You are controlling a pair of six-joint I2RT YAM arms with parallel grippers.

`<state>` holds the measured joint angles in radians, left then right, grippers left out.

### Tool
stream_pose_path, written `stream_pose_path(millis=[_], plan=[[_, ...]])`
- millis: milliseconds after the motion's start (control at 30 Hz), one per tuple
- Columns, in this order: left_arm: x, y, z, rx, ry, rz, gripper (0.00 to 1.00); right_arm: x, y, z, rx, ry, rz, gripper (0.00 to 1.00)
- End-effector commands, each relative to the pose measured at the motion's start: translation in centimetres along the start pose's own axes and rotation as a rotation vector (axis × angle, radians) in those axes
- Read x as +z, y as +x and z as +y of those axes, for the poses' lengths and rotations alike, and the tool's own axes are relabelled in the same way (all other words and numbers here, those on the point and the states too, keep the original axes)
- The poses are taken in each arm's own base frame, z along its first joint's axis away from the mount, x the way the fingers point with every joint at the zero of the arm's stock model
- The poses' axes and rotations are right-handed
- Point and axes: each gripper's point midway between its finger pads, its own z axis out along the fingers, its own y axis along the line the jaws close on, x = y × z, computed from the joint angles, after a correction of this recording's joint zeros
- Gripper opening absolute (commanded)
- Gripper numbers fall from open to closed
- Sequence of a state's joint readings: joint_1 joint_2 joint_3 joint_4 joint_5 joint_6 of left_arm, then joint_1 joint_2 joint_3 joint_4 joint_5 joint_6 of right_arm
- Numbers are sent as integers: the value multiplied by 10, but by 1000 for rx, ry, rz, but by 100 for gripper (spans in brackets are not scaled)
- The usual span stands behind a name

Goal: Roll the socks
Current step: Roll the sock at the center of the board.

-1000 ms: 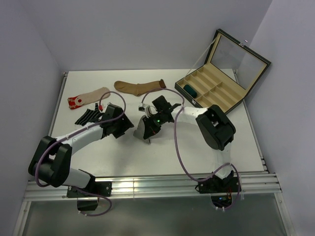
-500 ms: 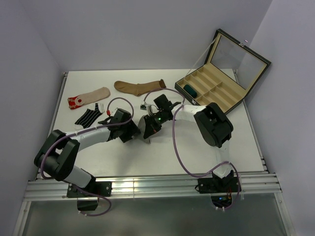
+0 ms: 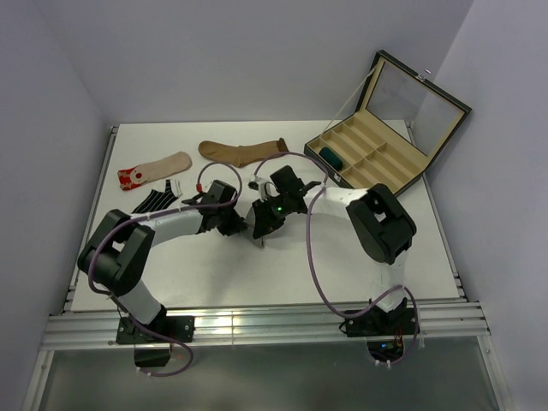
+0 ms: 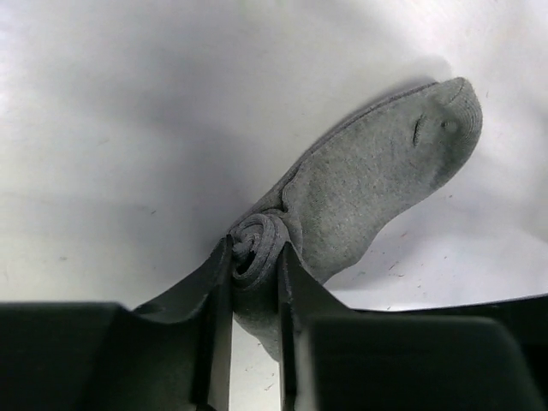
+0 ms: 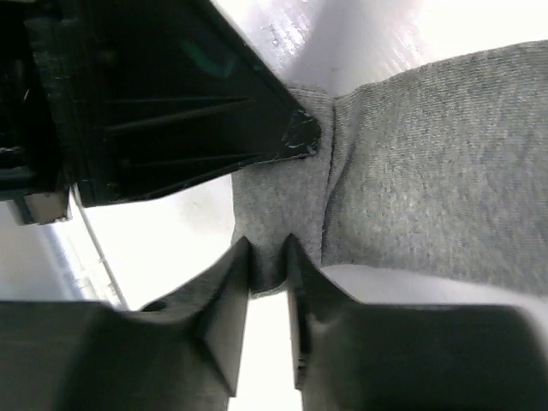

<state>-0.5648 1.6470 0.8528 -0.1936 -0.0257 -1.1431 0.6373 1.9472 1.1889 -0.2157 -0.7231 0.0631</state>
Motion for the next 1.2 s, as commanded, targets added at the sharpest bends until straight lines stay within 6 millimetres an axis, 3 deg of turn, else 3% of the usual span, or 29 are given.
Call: stream_pose_path(millis=[0,67,233,267,433,600,833,967,1100,1167], plan=[[10,9,37,118,-149,37,16,-20,-13,-5,-110,190,-92,30],[11,7,33,168,-152,50,13,-24,-18,0,-170,254,-126,41],[18,4,26,243,-146,106,12,-48,-36,4,-364,506,-261,54],[18,2,29,273,-158,116,12,-47,-37,15,-403,512,-276,56],[20,-8,24,306,-155,136,13,-43,-42,22,-516,641,-304,58],[20,-11,20,327,-159,155,14,-25,-45,34,-611,685,-299,59],[22,-9,19,335,-159,175,14,8,-27,24,-696,749,-192,59],[21,-9,18,339,-155,178,15,20,-13,8,-714,812,-125,58],[21,-9,18,351,-155,182,15,18,0,-14,-715,901,-75,53],[21,-9,17,356,-150,184,16,18,5,-20,-707,909,-64,45]])
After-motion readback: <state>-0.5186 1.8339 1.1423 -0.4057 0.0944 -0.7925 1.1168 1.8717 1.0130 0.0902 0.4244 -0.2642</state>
